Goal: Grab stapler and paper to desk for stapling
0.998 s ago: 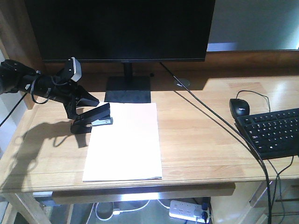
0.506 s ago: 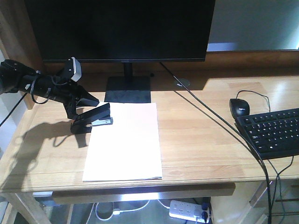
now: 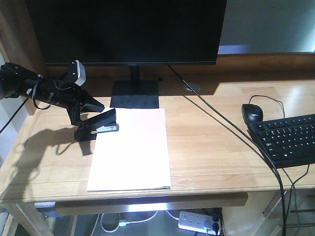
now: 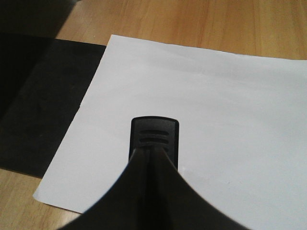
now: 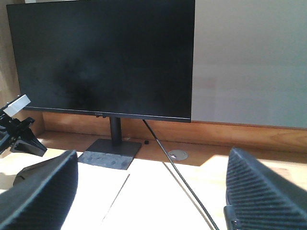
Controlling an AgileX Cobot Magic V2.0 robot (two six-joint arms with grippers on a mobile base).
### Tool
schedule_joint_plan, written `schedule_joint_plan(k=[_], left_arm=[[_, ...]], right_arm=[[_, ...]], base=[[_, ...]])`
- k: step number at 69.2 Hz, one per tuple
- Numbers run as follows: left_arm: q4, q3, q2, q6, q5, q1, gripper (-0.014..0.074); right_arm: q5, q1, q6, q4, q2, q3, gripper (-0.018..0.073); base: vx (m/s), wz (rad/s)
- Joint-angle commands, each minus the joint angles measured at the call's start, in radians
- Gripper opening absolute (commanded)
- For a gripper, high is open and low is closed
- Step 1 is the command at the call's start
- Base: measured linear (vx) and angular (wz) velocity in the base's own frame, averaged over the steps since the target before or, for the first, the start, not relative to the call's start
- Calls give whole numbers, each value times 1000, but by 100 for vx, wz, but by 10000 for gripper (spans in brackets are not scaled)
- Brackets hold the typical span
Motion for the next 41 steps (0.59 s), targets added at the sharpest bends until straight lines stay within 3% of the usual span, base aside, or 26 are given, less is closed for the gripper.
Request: schedule_joint_plan(k=[1,41], left_arm=[[-61,-28,-63,-10,17,-3,-6],[-73,-28,-57,-3,17,-14,-6]], right_arm=[[-41,-1,-4,-31,9,-26,591],[-41,-1,-4,-31,9,-26,591]], base=[[0,0],[0,0]])
